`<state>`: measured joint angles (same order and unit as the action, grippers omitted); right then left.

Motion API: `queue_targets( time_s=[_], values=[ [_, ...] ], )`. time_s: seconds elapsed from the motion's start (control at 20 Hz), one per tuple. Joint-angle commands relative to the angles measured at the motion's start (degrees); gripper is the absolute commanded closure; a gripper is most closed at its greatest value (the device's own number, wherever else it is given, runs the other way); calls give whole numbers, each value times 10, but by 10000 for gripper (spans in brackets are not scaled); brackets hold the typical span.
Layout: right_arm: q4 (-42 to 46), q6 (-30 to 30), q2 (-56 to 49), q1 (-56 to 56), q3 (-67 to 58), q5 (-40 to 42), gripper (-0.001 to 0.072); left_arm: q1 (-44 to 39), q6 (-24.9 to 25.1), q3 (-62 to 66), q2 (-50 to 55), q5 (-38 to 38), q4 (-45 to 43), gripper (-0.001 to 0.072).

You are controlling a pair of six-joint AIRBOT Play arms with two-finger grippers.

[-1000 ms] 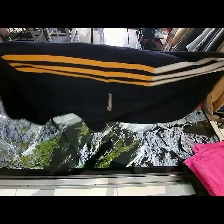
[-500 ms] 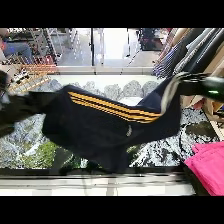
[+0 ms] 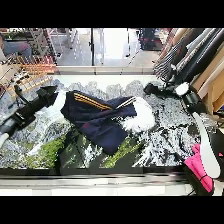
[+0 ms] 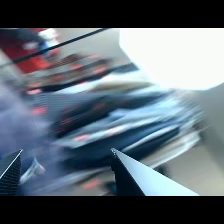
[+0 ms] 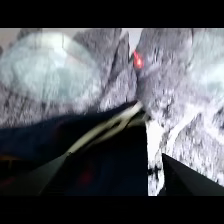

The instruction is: Fold the clothes and pants, and hang the long-sleeved shirts on hangers.

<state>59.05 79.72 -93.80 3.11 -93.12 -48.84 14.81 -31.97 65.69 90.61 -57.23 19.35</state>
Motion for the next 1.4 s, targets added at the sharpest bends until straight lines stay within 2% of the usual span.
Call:
queue_targets(
  time_s=[0.0,0.1,0.2,0.35,0.5,0.7,0.9,0.95,1.2,1.3,1.35],
  values=[
    [-4,2,-17,30,-14,-183,139,51,-115,128,33,14,-377,121],
    [-30,4,3,36,23,-260,139,53,-189,185,33,15,-548,121],
    [-69,3,32,15,98,-308,139,34,-196,207,34,10,-621,121],
    [-117,5,68,-49,238,-288,139,-13,-162,213,59,13,-631,121],
    [-169,4,72,-120,334,-179,137,-63,-167,284,121,4,-685,107],
    [-230,8,56,-169,354,-67,138,-99,-187,417,206,-65,-769,105],
    [-259,5,28,-193,353,-34,153,-103,-189,453,243,-65,-786,105],
    [-263,-2,22,-198,353,-28,196,-103,-189,454,247,-65,-795,105],
    [-274,-14,2,-226,345,20,219,-108,-189,454,259,-82,-805,106],
    [-274,-14,0,-234,329,27,283,-114,-189,454,267,-101,-808,111],
    [-274,-14,0,-236,321,33,366,-118,-189,454,270,-101,-806,128]
  ],
)
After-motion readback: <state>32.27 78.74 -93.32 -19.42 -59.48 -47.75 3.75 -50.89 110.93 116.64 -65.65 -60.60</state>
